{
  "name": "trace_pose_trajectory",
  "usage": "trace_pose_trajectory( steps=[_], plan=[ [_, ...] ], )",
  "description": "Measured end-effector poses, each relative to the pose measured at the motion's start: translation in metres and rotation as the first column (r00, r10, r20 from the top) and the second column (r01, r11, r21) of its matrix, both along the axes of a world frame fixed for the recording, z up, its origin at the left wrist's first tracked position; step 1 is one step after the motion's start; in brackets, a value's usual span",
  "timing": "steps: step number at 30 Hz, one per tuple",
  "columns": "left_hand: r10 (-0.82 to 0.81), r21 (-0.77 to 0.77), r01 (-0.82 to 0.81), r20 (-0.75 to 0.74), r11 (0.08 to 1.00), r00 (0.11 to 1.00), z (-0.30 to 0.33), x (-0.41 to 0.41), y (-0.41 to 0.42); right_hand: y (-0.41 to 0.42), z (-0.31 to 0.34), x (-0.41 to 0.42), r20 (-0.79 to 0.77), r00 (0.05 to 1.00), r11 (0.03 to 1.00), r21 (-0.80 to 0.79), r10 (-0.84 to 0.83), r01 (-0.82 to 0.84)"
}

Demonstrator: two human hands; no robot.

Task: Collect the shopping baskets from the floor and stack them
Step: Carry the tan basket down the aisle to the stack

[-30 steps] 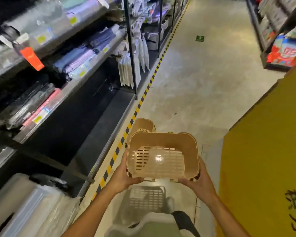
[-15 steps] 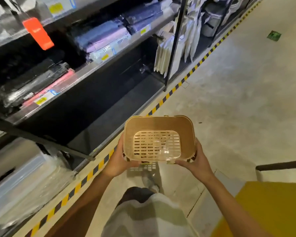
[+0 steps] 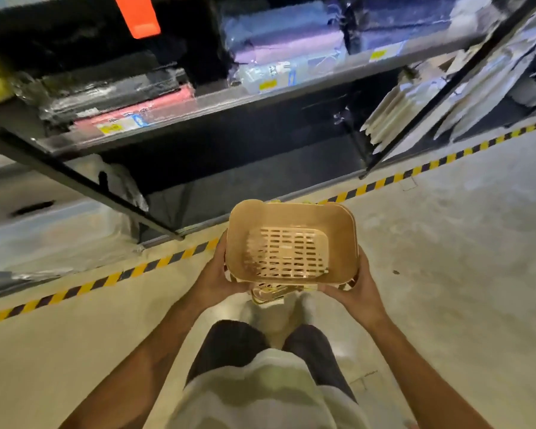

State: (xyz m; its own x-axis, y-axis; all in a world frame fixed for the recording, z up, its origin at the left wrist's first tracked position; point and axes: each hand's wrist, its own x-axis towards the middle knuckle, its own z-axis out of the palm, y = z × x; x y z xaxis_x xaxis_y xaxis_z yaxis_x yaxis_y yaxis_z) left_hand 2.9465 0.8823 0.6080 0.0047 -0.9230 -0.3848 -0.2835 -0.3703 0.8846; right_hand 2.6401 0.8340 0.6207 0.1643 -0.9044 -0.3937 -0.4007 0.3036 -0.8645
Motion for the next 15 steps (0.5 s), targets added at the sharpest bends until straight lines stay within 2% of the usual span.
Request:
trace_pose_trajectory(
  steps=[3, 8, 11, 15],
  plan=[
    [0.111, 0.06, -0.113, 0.025, 0.992, 0.993, -0.026, -0.006, -0.003, -0.036, -0.028, 0.001, 0.009, 0.989, 0.99, -0.003, 0.144, -0.144],
    [0.256, 0.12, -0.267, 0.094, 0.956, 0.962, -0.086, -0.028, 0.003, -0.085, -0.084, -0.005, 0.057, 0.955, 0.956, 0.037, 0.29, -0.292],
    [0.372, 0.172, -0.367, 0.005, 0.914, 0.928, -0.116, -0.045, 0.003, -0.104, -0.116, -0.014, 0.072, 0.933, 0.932, 0.059, 0.354, -0.358],
    [0.446, 0.204, -0.425, -0.071, 0.882, 0.892, -0.144, -0.066, 0.007, -0.114, -0.153, -0.026, 0.111, 0.922, 0.918, 0.11, 0.37, -0.381]
  ],
)
